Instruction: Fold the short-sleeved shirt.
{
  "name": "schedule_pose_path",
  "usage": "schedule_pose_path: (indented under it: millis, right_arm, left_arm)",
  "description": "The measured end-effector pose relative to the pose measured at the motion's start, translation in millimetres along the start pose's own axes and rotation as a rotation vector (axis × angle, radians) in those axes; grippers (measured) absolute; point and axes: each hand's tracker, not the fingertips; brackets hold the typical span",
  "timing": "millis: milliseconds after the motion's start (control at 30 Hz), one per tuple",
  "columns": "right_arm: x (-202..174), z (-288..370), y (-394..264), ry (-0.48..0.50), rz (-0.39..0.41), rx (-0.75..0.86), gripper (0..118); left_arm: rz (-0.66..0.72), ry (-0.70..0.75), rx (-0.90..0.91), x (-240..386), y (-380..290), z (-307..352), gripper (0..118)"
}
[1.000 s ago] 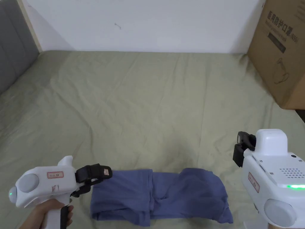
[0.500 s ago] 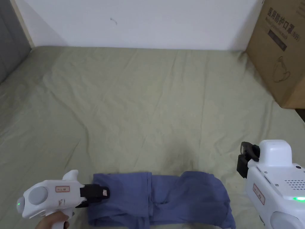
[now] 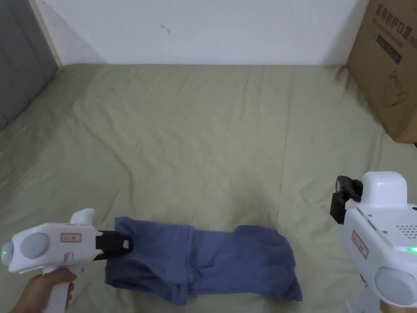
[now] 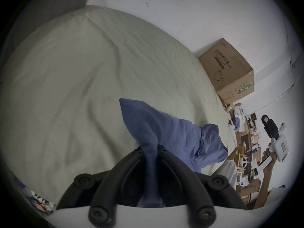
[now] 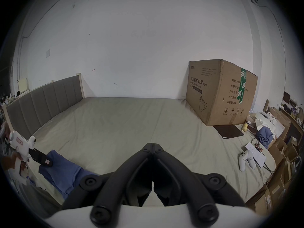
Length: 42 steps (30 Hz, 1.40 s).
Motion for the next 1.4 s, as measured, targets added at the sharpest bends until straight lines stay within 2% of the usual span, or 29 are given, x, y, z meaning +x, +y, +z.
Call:
schedule_pose_path:
  millis: [67, 167, 200, 367, 400, 433, 467, 533, 767, 933, 1100, 1233, 1300, 1333, 1367, 1400]
  right_arm:
    - [-1, 2, 0, 0.007, -0.001, 0.008, 0]
    - [-1, 5, -1, 0.017, -0.003, 0.015, 0]
    - [-1, 6, -1, 0.019, -0.004, 0.017, 0]
    - [0, 9, -1, 0.029, -0.01, 0.021, 0]
    - [1, 10, -1, 0.03, -0.008, 0.023, 0]
    - [2, 10, -1, 0.033, -0.008, 0.024, 0]
    - [3, 10, 0, 0.038, -0.009, 0.026, 0]
    - [4, 12, 1, 0.039, -0.008, 0.031, 0]
    - [9, 14, 3, 0.039, -0.008, 0.041, 0]
    - [17, 17, -1, 0.025, -0.01, 0.039, 0]
    - [26, 19, -5, 0.002, -0.017, 0.026, 0]
    - [29, 19, -7, -0.009, -0.015, 0.016, 0]
    - [30, 20, -8, -0.013, -0.018, 0.014, 0]
    - [30, 20, -8, -0.013, -0.02, 0.012, 0]
    - [30, 19, -8, -0.012, -0.021, 0.011, 0]
    - [30, 19, -9, -0.012, -0.021, 0.011, 0]
  left_arm:
    - [-0.044, 0.127, -0.032, -11, 5, 17, 9]
    - [-0.071, 0.209, -0.031, -7, 7, 41, 9]
    - [-0.025, 0.179, -0.001, -4, 8, 45, 9]
    - [0.01, 0.2, 0.018, 56, 5, 49, 9]
    - [-0.04, 0.194, -0.002, 73, 4, 48, 9]
    - [-0.073, 0.174, -0.012, 89, 4, 46, 9]
    - [-0.053, 0.046, -0.026, 110, 3, 40, 9]
    - [-0.082, 0.023, -0.034, 138, 5, 32, 9]
    - [-0.22, 0.022, -0.126, 226, -7, -24, 9]
    - [-0.298, 0.067, -0.245, 255, -34, -89, 9]
    - [-0.284, 0.163, -0.34, 266, -69, -155, 9]
    - [-0.281, 0.183, -0.351, 273, -87, -170, 10]
    - [-0.315, 0.202, -0.344, 274, -89, -171, 21]
    - [-0.317, 0.193, -0.344, 275, -88, -168, 35]
    - [-0.317, 0.165, -0.344, 274, -86, -163, 35]
    - [-0.294, 0.097, -0.336, 273, -84, -156, 41]
